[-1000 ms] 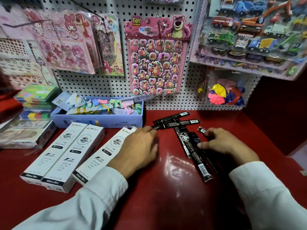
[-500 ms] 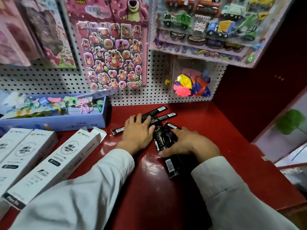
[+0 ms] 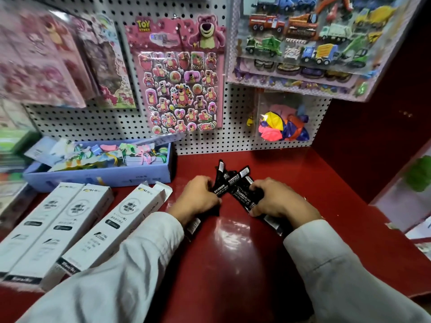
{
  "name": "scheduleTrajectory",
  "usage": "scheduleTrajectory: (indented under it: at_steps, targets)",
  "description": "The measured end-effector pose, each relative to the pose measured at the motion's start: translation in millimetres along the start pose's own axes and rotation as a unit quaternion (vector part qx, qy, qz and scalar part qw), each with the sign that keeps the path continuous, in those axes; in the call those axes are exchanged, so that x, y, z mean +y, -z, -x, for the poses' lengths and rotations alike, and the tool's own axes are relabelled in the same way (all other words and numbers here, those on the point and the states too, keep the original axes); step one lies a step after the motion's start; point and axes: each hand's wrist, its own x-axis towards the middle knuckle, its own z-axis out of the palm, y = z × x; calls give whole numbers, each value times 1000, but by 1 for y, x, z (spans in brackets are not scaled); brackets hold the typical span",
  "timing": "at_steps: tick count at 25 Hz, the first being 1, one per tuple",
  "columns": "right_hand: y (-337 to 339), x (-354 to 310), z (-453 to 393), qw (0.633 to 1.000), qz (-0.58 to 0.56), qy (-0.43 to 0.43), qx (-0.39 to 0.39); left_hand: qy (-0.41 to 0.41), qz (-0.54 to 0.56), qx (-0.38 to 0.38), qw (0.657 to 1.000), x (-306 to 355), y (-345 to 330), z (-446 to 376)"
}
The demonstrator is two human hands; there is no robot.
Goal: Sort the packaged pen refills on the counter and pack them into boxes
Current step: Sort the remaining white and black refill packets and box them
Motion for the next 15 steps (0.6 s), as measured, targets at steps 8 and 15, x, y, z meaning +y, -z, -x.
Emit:
scheduleTrajectory:
  at_steps: [8,15]
  targets:
    - [-17,-37,7,929,-63,266,248,69,340,-137,928,-24,57,80]
    - [-55,-98,27,895,0,365,257,33,369,-154,916,-29,72,105]
